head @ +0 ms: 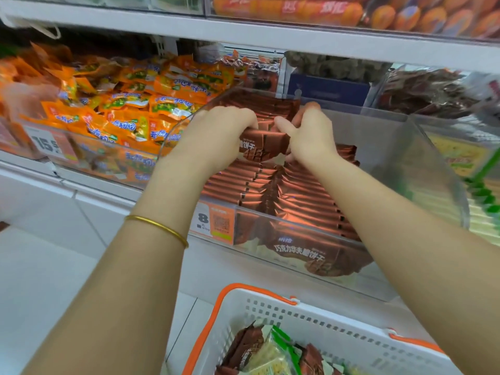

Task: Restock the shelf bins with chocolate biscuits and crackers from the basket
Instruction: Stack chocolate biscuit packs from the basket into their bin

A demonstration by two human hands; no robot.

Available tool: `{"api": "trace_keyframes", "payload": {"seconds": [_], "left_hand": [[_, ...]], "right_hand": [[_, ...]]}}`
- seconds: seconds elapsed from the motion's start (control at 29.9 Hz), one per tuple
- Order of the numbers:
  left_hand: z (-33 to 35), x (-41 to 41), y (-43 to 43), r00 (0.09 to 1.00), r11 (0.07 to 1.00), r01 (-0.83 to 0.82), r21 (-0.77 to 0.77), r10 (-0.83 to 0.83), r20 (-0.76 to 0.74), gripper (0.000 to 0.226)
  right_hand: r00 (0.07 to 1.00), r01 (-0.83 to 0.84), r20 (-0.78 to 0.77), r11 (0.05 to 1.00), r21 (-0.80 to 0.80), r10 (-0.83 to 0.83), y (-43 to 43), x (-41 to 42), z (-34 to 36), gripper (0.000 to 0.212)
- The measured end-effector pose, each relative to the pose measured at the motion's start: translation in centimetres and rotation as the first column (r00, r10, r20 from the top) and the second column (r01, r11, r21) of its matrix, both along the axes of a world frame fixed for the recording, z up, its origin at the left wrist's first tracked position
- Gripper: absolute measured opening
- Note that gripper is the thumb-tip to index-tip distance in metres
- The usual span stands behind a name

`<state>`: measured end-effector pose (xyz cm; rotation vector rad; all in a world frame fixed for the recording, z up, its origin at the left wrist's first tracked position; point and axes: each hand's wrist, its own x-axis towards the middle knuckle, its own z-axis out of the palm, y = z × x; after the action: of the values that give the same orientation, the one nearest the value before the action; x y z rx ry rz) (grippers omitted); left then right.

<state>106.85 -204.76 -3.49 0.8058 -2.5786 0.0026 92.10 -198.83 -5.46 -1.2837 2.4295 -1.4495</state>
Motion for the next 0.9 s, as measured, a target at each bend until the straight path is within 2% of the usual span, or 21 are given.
{"api": "trace_keyframes", "payload": {"seconds": [0.07,0.13,0.2,0.23,0.33,0.43,0.5,0.57,0.77,0.9], "left_hand": [[-1.1,-0.8,-0.6,0.998,0.995,-0.063,-0.08,0.06,-0.035,0.034],[-2.2,-1.2,-1.1,0.984,0.977,-0.163,-0.138,0.151,-0.093,0.033],[-2.8,-1.3,-1.4,0.966,0.961,-0.24,-0.14,0.221,-0.138,0.031],[-2.9,-1.3,-1.5,0.958,0.957,-0.259,-0.13,0.237,-0.16,0.032],[-2.8,-1.4,-1.5,0.946,0.948,-0.289,-0.133,0.261,-0.194,0.031],[-2.6,-1.2,-1.1,0.923,0.912,-0.354,-0.207,0.305,-0.232,0.027],[-2.3,-1.0,-0.8,0.912,0.924,-0.354,-0.145,0.306,-0.274,0.025],[-2.4,-0.9,-0.6,0.938,0.959,-0.281,-0.038,0.265,-0.225,0.025],[-2.5,-0.9,0.0,0.981,0.98,-0.166,0.106,0.175,-0.086,0.036],[-2.2,-0.8,0.7,0.987,0.969,-0.16,0.189,0.154,0.043,0.037]], "right_hand": [[0.999,-0.026,0.043,0.999,-0.03,0.028,0.2,0.2,-0.3,0.027],[0.986,-0.081,0.144,0.996,-0.03,0.084,0.6,0.4,-0.6,0.037],[0.968,-0.137,0.208,0.99,-0.01,0.136,1.0,0.3,-0.7,0.044],[0.972,-0.151,0.189,0.988,0.025,0.143,1.2,0.2,-0.8,0.048],[0.993,-0.103,0.071,0.988,0.115,0.095,1.2,0.4,-0.9,0.05],[0.984,-0.061,0.171,0.996,0.067,0.049,0.5,0.6,-1.0,0.043],[0.965,-0.033,0.26,0.999,0.031,0.024,0.2,0.7,-1.0,0.043],[0.95,-0.029,0.312,0.999,0.017,0.022,0.1,0.7,-1.0,0.041],[0.864,-0.007,0.502,0.999,-0.051,0.032,0.0,0.4,-1.1,0.032],[0.923,-0.023,0.385,0.999,0.029,0.01,0.2,0.5,-0.9,0.031]]}}
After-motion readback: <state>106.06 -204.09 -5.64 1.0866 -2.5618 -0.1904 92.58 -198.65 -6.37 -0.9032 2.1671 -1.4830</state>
